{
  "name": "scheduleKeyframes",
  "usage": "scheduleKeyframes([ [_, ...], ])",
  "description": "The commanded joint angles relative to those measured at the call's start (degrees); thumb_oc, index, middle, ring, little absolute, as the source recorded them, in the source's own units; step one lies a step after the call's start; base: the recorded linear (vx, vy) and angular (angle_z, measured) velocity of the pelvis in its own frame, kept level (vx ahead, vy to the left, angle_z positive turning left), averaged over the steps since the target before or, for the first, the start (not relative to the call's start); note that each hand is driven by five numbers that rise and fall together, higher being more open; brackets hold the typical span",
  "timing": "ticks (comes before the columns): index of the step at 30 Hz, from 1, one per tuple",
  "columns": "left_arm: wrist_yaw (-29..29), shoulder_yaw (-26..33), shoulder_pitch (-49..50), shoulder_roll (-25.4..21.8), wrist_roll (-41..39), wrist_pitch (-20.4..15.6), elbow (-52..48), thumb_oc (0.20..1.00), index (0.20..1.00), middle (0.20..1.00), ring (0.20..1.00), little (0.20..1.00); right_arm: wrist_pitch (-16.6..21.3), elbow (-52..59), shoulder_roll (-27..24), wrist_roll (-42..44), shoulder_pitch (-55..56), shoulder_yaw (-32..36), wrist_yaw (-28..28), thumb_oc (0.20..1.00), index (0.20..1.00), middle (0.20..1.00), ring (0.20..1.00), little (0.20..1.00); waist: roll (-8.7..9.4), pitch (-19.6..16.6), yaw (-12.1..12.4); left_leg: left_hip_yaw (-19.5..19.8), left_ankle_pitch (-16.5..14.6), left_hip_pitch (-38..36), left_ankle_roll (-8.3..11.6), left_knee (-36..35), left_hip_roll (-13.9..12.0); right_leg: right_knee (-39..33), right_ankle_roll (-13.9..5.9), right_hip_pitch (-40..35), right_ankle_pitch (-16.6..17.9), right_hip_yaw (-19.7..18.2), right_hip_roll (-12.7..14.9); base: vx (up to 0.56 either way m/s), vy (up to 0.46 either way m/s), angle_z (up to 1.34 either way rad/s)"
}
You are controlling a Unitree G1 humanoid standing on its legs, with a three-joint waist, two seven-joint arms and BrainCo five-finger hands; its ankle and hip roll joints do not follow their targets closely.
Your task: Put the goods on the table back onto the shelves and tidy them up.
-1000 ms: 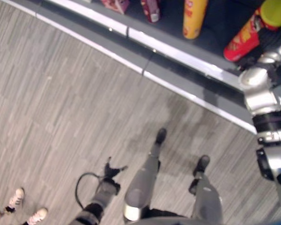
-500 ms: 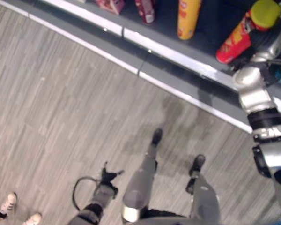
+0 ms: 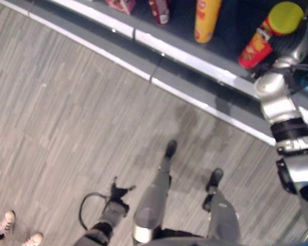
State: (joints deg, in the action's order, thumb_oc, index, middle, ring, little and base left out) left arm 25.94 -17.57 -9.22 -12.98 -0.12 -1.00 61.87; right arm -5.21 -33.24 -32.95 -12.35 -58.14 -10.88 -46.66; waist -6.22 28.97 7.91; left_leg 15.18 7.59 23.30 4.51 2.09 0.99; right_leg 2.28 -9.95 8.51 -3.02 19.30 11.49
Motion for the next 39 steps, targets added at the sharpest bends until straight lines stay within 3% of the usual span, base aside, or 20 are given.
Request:
scheduleKeyframes([
  [1,1.63,0.9,-1.31,-0.68,-1.91,1.12,2.79,1.0,1.0,1.0,1.0,1.0,2.23,0.01,-0.6,-0.9,-2.7,-3.47,-0.8,1.0,1.0,1.0,1.0,1.0,1.38,-2.48,-0.54,-2.16,-6.45,1.92,2.16,1.76,-2.32,3.1,-0.46,6.95,-1.42,-6.0,3.68,0.0,0.0,0.0],
  [8,1.51,2.33,-1.32,-0.24,-2.3,1.57,3.71,1.0,1.0,1.0,1.0,1.0,2.98,7.57,-1.24,-2.32,0.93,-1.74,-0.77,1.0,1.0,1.0,1.0,1.0,1.98,-3.09,-1.09,-2.54,-6.39,0.86,2.39,1.4,-2.8,2.52,-0.5,6.06,-1.35,-5.92,3.37,0.01,-0.002,0.0],
  [12,1.33,7.7,-0.16,0.87,-4.74,2.2,4.24,1.0,1.0,1.0,1.0,1.0,6.79,30.97,-0.44,-5.31,16.62,6.92,0.91,1.0,1.0,1.0,1.0,1.0,4.31,-5.55,-3.56,-3.31,-6.58,-2.41,2.76,-0.55,-4.25,0.44,-0.55,3.09,-1.08,-5.36,2.35,0.07,-0.016,0.04],
  [13,1.22,9.73,0.01,0.97,-5.87,2.27,4.47,1.0,1.0,1.0,1.0,1.0,9.45,35.78,0.24,-2.94,20.65,8.45,3.13,1.0,1.0,1.0,1.0,1.0,5.21,-6.25,-4.37,-3.83,-7.0,-3.43,2.88,-0.84,-4.78,0.11,-0.53,2.35,-1.17,-5.37,1.93,0.06,-0.012,0.05],
  [14,1.2,9.63,0.06,0.89,-5.87,2.27,4.45,1.0,1.0,1.0,1.0,1.0,9.35,36.1,0.3,-2.96,20.96,8.68,3.28,1.0,1.0,1.0,1.0,1.0,5.26,-6.37,-4.34,-3.77,-6.71,-3.28,2.82,-0.94,-4.68,-0.05,-0.58,2.42,-0.88,-5.31,2.0,0.12,-0.027,-0.02],
  [15,0.63,12.69,0.94,0.84,-7.29,2.06,4.53,1.0,1.0,1.0,1.0,1.0,14.69,42.52,2.64,5.01,29.53,10.47,10.35,1.0,1.0,1.0,1.0,1.0,7.09,-8.1,-5.58,-4.94,-7.37,-5.25,2.89,-1.38,-5.74,-1.0,-0.66,0.75,-0.69,-5.38,1.43,0.12,-0.031,-0.1],
  [17,-1.4,15.88,2.47,0.13,-8.64,1.71,4.78,1.0,1.0,1.0,1.0,1.0,18.56,44.95,4.0,15.72,38.07,11.92,19.65,1.0,1.0,1.0,1.0,1.0,9.15,-10.37,-6.75,-6.3,-8.04,-7.5,2.81,-1.59,-6.49,-2.16,-0.85,-1.19,-0.26,-5.46,0.98,0.14,-0.032,-0.27],
  [22,-1.41,15.8,2.52,0.08,-8.64,1.72,4.75,1.0,1.0,1.0,1.0,1.0,18.54,45.05,4.02,15.78,38.22,12.04,19.74,1.0,1.0,1.0,1.0,1.0,9.21,-10.58,-6.76,-6.25,-7.78,-7.27,2.73,-1.68,-6.35,-2.32,-0.91,-1.03,-0.01,-5.4,1.09,0.04,0.01,-0.26],
  [23,-6.49,19.98,4.8,-1.68,-10.81,0.15,4.53,1.0,1.0,1.0,1.0,1.0,22.11,42.78,6.09,43.16,50.11,10.99,40.91,1.0,1.0,1.0,1.0,1.0,11.49,-14.35,-8.66,-8.75,-9.15,-11.33,2.77,-1.54,-7.35,-3.27,-1.27,-3.68,0.24,-6.4,0.5,0.17,0.044,-0.14],
  [24,-6.52,19.96,4.88,-1.69,-10.82,0.13,4.53,1.0,1.0,1.0,1.0,1.0,22.15,42.72,6.05,43.33,50.18,11.03,41.09,1.0,1.0,1.0,1.0,1.0,11.52,-14.42,-8.6,-8.83,-9.16,-11.38,2.77,-1.58,-7.35,-3.29,-1.28,-3.69,0.24,-6.46,0.51,0.24,0.066,-0.25],
  [26,-12.85,21.66,5.96,-3.07,-11.37,-1.76,3.84,1.0,1.0,1.0,1.0,1.0,12.64,36.06,0.42,55.24,59.9,5.12,60.35,1.0,1.0,1.0,1.0,1.0,12.8,-17.92,-9.61,-10.84,-10.01,-15.32,3.38,-1.99,-8.25,-3.68,-1.59,-6.23,0.36,-6.8,0.38,0.14,0.031,-0.36],
  [27,-14.43,21.39,5.58,-3.18,-11.05,-2.11,3.66,1.0,1.0,1.0,1.0,1.0,10.34,31.16,-0.07,54.61,61.93,2.61,62.28,1.0,1.0,1.0,1.0,1.0,13.04,-18.4,-9.75,-11.36,-10.31,-16.52,3.56,-2.16,-8.6,-3.68,-1.7,-7.01,0.22,-6.98,0.39,0.11,0.049,-0.38],
  [28,-19.24,21.87,9.68,-5.92,-13.57,-3.73,-0.29,1.0,1.0,1.0,1.0,1.0,8.58,22.91,-1.61,51.84,64.02,3.24,63.56,1.0,1.0,1.0,1.0,1.0,12.5,-19.44,-9.33,-11.5,-10.48,-16.9,3.56,-1.92,-8.47,-3.55,-1.83,-7.26,0.38,-6.93,0.63,0.04,0.055,-0.28],
  [30,-19.79,18.19,9.94,-7.09,-12.97,-5.65,-5.55,1.0,1.0,1.0,1.0,1.0,6.29,13.47,0.07,43.3,64.9,0.64,62.91,1.0,1.0,1.0,1.0,1.0,12.12,-19.72,-9.63,-12.3,-10.9,-18.08,3.82,-1.61,-8.71,-3.28,-1.97,-7.96,0.44,-6.9,0.76,0.02,0.056,-0.22],
  [31,-21.07,16.94,11.93,-7.13,-13.97,-4.87,-13.25,1.0,1.0,1.0,1.0,1.0,3.84,8.6,0.22,41.26,65.2,0.08,62.49,1.0,1.0,1.0,1.0,1.0,11.84,-19.87,-9.05,-12.45,-11.12,-18.56,3.87,-1.47,-8.72,-3.23,-1.95,-8.46,0.45,-6.86,0.86,0.01,0.038,-0.14],
  [33,-22.45,15.3,15.56,-6.85,-13.76,-4.16,-19.85,1.0,1.0,1.0,1.0,1.0,3.95,0.45,3.3,36.38,65.01,0.3,62.11,1.0,1.0,1.0,1.0,1.0,11.21,-20.26,-8.81,-12.06,-11.18,-18.79,3.75,-1.15,-8.56,-3.09,-2.0,-9.02,0.39,-6.31,1.12,0.0,0.019,-0.12],
  [36,-23.8,14.07,17.6,-7.63,-13.65,-3.69,-25.85,1.0,1.0,1.0,1.0,1.0,2.84,-5.5,5.24,30.43,65.2,1.45,60.84,1.0,1.0,1.0,1.0,1.0,10.86,-20.38,-8.86,-11.93,-11.51,-19.34,3.72,-0.76,-8.56,-2.67,-2.0,-9.46,0.22,-6.46,1.12,0.0,0.0,-0.13],
  [39,-23.8,14.07,17.61,-7.63,-13.65,-3.68,-25.86,1.0,1.0,1.0,1.0,1.0,2.84,-5.5,5.24,30.43,65.2,1.45,60.84,1.0,1.0,1.0,1.0,1.0,10.86,-20.37,-8.86,-11.93,-11.51,-19.35,3.72,-0.76,-8.57,-2.67,-2.0,-9.47,0.22,-6.47,1.12,0.0,-0.001,-0.02],
])
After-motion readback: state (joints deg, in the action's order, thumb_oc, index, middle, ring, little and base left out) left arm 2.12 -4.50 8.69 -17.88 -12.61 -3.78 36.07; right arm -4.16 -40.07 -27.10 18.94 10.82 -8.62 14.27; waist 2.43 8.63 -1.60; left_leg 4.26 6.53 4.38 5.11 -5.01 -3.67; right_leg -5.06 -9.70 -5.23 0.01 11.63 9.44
